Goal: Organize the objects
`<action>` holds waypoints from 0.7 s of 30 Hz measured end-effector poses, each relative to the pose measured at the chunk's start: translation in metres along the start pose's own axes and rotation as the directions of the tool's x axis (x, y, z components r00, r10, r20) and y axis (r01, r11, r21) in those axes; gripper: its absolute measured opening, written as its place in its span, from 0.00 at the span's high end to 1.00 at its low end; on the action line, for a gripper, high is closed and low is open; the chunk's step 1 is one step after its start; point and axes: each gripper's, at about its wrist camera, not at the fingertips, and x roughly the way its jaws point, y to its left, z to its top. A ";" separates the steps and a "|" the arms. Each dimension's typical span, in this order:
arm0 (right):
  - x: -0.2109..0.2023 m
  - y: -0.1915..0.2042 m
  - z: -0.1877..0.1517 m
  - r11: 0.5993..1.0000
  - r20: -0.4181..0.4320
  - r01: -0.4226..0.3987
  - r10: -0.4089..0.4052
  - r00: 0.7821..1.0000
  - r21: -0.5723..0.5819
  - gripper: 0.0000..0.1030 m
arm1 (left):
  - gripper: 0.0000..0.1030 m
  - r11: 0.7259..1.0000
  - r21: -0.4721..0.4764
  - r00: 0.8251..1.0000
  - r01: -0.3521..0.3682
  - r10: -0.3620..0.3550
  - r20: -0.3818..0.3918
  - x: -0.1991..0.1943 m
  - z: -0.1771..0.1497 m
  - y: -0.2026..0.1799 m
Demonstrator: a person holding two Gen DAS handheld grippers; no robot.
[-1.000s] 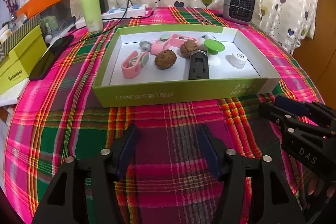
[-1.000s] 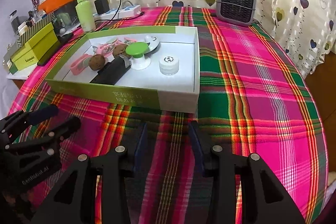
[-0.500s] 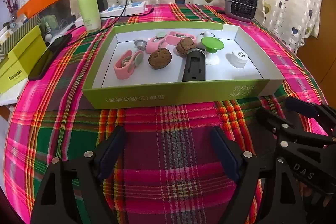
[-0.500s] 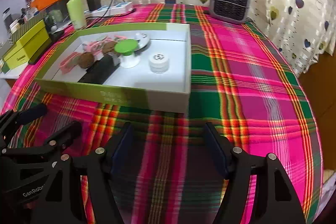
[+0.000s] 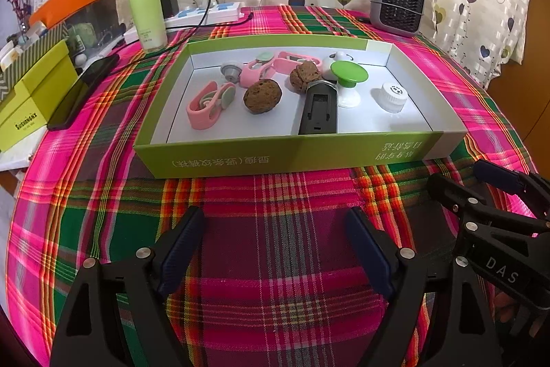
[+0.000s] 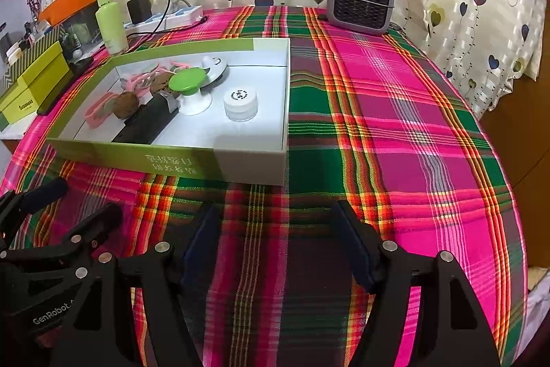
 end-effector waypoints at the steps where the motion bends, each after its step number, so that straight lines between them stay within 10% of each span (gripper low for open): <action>1: 0.000 0.000 0.000 1.000 0.000 0.000 0.000 1.000 0.000 0.32 | 0.18 1.000 0.000 1.000 0.000 0.000 0.000 0.000 0.000 0.000; 21: 0.000 0.000 0.000 1.000 0.000 0.000 0.000 1.000 0.000 0.31 | 0.18 1.000 0.000 1.000 0.000 0.000 0.000 0.000 0.000 0.000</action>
